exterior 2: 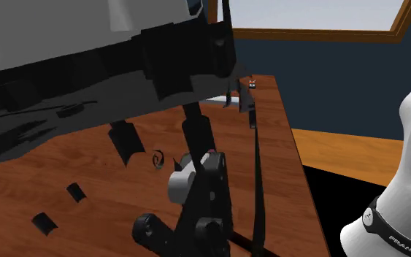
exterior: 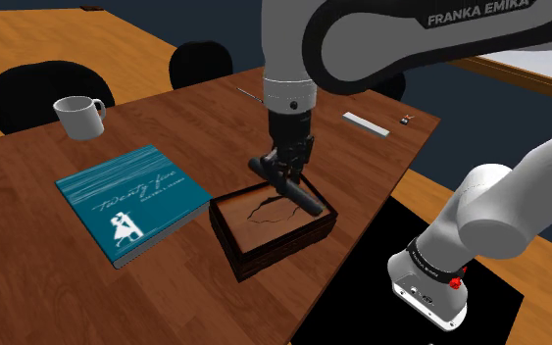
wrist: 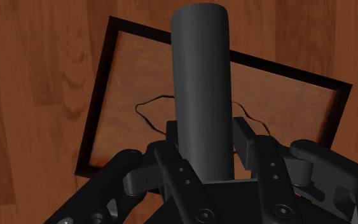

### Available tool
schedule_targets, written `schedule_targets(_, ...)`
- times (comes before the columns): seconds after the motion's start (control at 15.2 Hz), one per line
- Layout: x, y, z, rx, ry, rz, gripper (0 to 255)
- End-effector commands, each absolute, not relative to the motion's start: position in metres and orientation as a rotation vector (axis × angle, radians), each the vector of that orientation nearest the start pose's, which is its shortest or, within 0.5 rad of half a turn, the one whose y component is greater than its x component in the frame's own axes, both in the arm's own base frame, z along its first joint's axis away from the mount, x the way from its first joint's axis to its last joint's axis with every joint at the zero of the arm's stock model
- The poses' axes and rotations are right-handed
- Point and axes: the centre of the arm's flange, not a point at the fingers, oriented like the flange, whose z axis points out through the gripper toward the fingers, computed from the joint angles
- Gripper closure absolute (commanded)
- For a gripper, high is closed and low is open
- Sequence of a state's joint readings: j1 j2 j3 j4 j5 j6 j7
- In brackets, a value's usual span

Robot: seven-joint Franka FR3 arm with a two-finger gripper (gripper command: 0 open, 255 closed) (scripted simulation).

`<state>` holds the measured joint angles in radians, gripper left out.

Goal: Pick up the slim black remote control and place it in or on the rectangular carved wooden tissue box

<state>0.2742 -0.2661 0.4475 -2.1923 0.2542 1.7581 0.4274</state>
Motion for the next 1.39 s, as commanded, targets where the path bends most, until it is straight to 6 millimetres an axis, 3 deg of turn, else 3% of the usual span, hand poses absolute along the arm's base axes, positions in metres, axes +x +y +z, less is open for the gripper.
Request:
schedule_targets(0.0, 0.317, 0.344, 0.468, -3.096, -0.305, 0.357, 255)
schedule_targets(0.66, 0.317, 0.344, 0.411, -3.096, -0.305, 0.357, 255)
schedule_targets(1.19, 0.317, 0.344, 0.411, -3.096, -0.305, 0.357, 255)
schedule_targets(1.25, 0.317, 0.344, 0.411, -3.096, -0.305, 0.357, 0)
schedule_targets(1.32, 0.317, 0.344, 0.412, -3.096, -0.305, 0.357, 0)
